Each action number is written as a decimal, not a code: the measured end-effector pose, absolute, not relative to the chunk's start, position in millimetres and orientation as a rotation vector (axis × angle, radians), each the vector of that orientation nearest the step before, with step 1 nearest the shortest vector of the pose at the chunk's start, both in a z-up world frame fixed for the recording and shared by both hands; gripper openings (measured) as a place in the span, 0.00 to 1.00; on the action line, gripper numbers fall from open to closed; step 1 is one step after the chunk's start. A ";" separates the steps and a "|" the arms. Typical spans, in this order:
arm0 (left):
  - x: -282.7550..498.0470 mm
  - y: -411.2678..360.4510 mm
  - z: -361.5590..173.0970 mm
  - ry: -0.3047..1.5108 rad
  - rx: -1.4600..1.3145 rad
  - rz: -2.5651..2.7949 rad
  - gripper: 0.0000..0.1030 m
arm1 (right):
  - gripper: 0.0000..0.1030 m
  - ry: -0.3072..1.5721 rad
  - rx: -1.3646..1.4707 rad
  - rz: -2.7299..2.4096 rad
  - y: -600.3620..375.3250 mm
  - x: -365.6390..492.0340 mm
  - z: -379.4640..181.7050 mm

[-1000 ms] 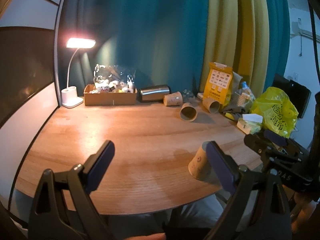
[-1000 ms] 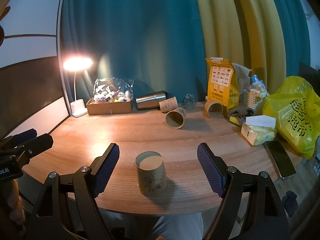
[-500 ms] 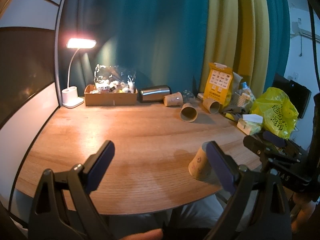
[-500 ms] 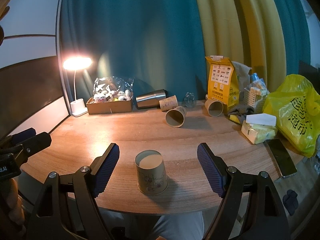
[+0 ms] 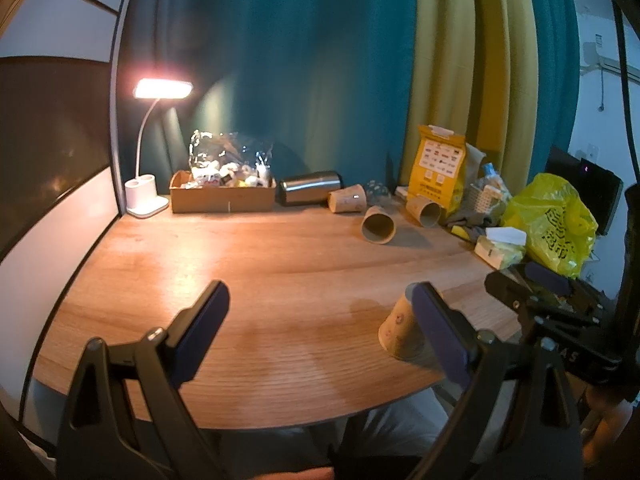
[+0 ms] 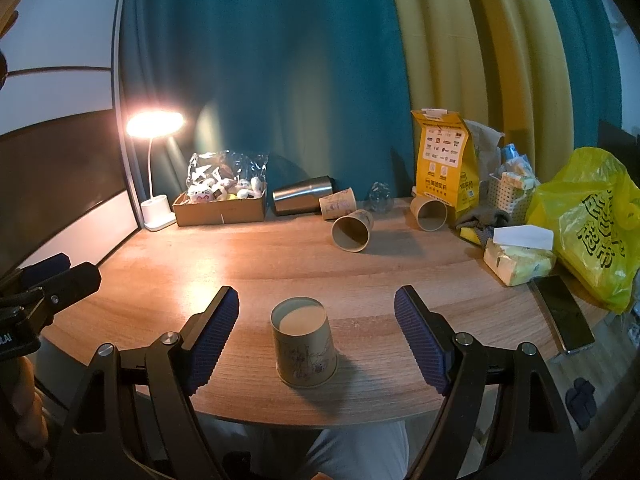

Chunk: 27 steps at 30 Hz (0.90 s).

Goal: Flip cup upside down

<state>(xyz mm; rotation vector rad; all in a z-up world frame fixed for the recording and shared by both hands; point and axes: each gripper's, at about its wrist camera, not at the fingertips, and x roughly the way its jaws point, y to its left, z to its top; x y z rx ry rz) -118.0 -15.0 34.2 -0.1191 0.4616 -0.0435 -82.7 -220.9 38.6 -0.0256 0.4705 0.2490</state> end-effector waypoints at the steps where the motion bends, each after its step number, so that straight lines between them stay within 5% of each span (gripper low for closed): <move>1: -117.9 -14.6 34.2 0.462 -0.119 -0.045 0.91 | 0.80 0.471 -0.026 0.248 -220.8 -82.6 38.6; 27: -118.1 -15.7 33.6 0.464 -0.121 -0.048 0.91 | 0.80 0.472 -0.026 0.248 -219.5 -83.8 38.4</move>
